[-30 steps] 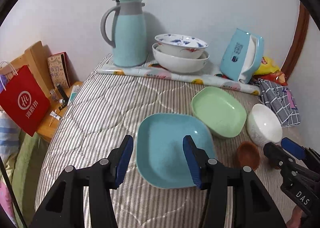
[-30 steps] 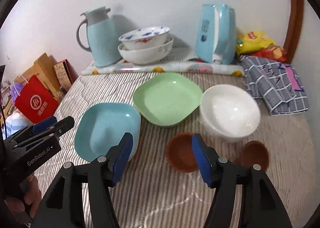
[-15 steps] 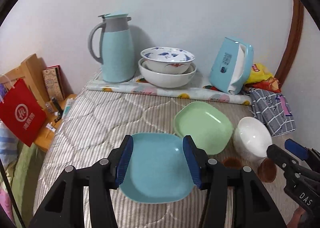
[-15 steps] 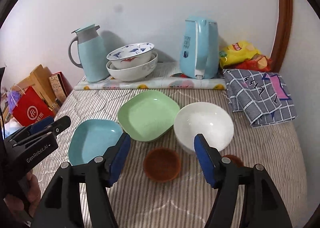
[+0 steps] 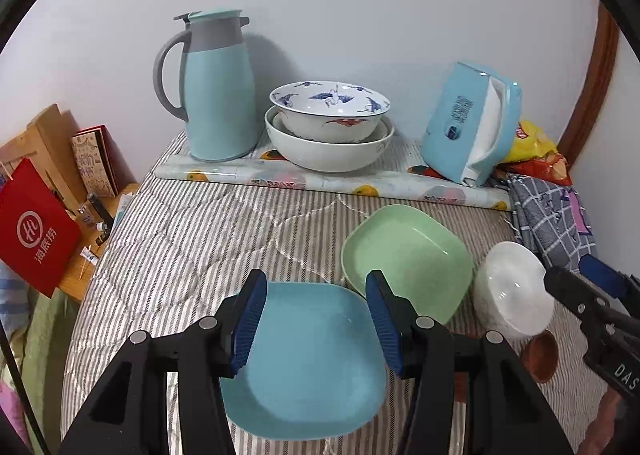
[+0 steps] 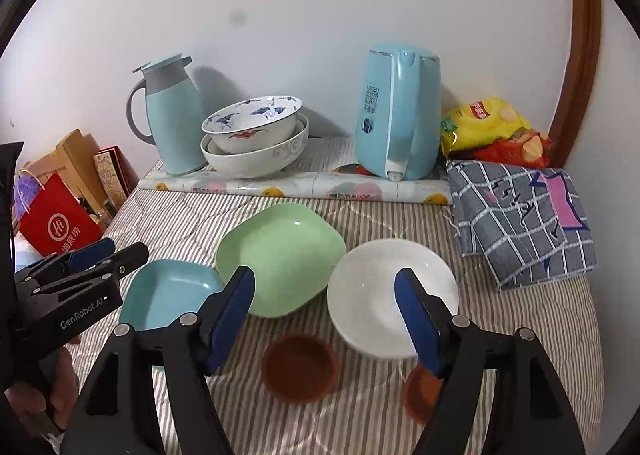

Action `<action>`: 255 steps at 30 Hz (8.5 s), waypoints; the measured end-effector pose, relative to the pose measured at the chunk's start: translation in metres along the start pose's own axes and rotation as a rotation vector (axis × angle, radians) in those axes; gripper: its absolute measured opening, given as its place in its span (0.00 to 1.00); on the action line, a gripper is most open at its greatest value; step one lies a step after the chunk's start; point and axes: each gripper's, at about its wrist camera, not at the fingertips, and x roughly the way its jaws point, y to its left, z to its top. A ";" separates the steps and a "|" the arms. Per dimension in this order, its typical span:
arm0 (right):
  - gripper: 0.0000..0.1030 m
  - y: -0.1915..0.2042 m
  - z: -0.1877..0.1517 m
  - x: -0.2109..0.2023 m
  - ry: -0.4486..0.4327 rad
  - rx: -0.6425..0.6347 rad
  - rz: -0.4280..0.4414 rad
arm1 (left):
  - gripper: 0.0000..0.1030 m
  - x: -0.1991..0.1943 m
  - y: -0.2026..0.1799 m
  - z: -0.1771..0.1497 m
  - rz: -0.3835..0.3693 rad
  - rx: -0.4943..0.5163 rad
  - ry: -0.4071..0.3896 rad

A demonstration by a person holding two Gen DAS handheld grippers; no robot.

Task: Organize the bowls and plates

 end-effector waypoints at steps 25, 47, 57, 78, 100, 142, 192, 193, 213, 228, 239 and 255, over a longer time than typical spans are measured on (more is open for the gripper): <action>0.53 -0.007 0.049 0.108 0.091 -0.049 0.016 | 0.48 0.086 -0.010 0.028 -0.007 -0.008 0.064; 0.44 -0.004 0.041 0.174 0.255 -0.136 0.011 | 0.47 0.142 -0.018 0.026 -0.028 -0.011 0.151; 0.19 -0.002 0.038 0.191 0.316 -0.128 0.029 | 0.24 0.154 -0.023 0.021 -0.069 -0.008 0.181; 0.13 0.002 0.055 0.150 0.183 -0.100 0.042 | 0.13 0.115 -0.017 0.039 -0.095 -0.018 0.072; 0.13 0.067 0.010 0.084 0.165 -0.072 0.079 | 0.14 0.048 0.044 -0.006 -0.061 -0.011 0.087; 0.33 0.090 -0.050 0.081 0.257 0.046 0.079 | 0.19 0.053 0.075 -0.036 -0.107 0.046 0.148; 0.40 0.071 -0.102 0.026 0.235 0.083 0.143 | 0.57 0.007 0.065 -0.059 -0.098 0.028 0.130; 0.40 0.066 -0.102 0.021 0.226 0.086 0.136 | 0.57 0.003 0.063 -0.060 -0.099 0.032 0.125; 0.47 -0.053 -0.139 -0.082 0.076 0.203 -0.078 | 0.57 -0.061 -0.040 -0.079 -0.145 0.127 0.043; 0.47 -0.075 -0.142 -0.097 0.072 0.194 -0.116 | 0.57 -0.068 -0.072 -0.091 -0.132 0.137 0.013; 0.47 -0.087 -0.136 -0.096 0.056 0.217 -0.121 | 0.57 -0.062 -0.079 -0.092 -0.142 0.151 0.039; 0.48 -0.098 -0.132 -0.069 0.093 0.200 -0.138 | 0.57 -0.034 -0.085 -0.093 -0.167 0.145 0.101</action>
